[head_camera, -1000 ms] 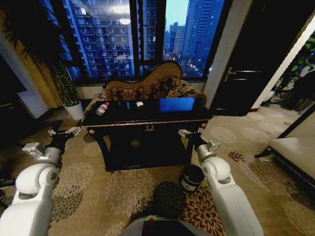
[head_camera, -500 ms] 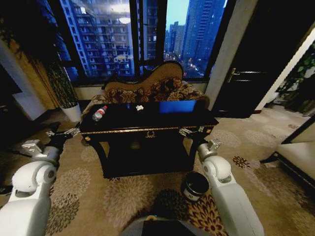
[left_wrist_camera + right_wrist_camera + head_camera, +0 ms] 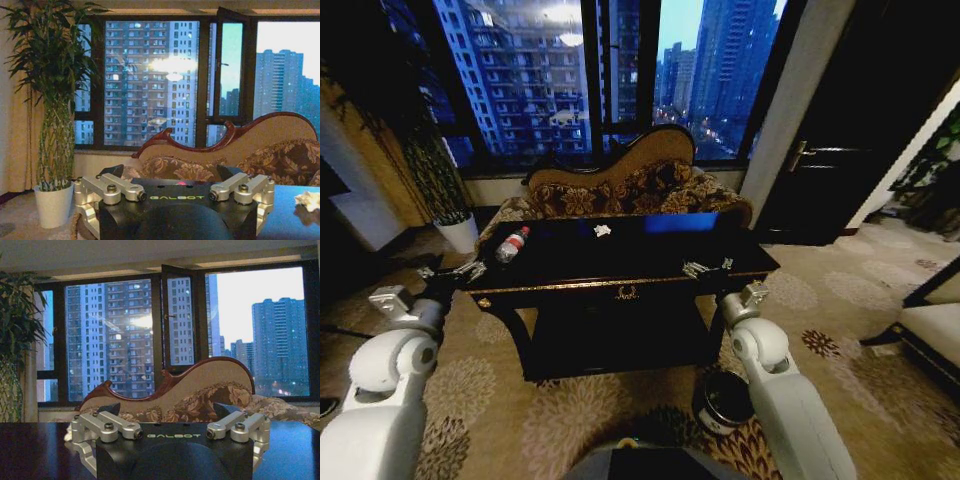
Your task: Move to the front of the table and place the trash on the table into the trash bin.
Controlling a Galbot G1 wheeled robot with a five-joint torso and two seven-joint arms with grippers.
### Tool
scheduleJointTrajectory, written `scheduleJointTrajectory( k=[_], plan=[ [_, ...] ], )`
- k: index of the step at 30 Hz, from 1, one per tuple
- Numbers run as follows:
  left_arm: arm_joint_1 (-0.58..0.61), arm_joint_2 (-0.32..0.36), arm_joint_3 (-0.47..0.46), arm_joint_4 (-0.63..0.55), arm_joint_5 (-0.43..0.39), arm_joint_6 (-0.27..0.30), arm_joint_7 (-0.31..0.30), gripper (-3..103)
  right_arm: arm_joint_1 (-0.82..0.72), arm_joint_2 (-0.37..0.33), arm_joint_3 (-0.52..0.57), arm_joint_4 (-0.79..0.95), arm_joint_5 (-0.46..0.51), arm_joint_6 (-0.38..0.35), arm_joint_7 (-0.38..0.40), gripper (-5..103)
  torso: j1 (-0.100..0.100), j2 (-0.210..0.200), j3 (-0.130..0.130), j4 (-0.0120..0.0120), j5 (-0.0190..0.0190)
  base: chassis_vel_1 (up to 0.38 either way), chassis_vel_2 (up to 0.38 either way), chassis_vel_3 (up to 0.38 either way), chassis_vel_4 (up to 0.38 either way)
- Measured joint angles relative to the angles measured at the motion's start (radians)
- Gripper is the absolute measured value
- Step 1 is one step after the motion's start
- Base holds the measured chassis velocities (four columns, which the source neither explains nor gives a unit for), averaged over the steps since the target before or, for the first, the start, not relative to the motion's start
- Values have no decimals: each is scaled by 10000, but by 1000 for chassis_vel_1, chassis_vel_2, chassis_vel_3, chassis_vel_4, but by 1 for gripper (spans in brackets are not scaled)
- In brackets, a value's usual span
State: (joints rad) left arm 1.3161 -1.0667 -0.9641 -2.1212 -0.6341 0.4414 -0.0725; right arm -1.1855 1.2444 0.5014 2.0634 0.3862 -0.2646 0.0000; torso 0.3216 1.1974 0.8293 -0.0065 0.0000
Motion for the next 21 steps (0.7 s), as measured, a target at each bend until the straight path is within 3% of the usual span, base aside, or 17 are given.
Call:
scheduleJointTrajectory(
  k=[14, 21],
  plan=[
    [11, -61, 9, -68, 4, -108, 11, 100, -94, -13, -178, 29, -195, -13, 0, 100, 1, -1, 0, -1, -1, -152, 146, 155, -149],
    [168, -271, -100, -248, -1, -226, 16, 100, 234, -133, -792, -203, -239, -122, 0, 100, -4, -1, -2, 0, -2, -27, 31, 21, -47]
  ],
)
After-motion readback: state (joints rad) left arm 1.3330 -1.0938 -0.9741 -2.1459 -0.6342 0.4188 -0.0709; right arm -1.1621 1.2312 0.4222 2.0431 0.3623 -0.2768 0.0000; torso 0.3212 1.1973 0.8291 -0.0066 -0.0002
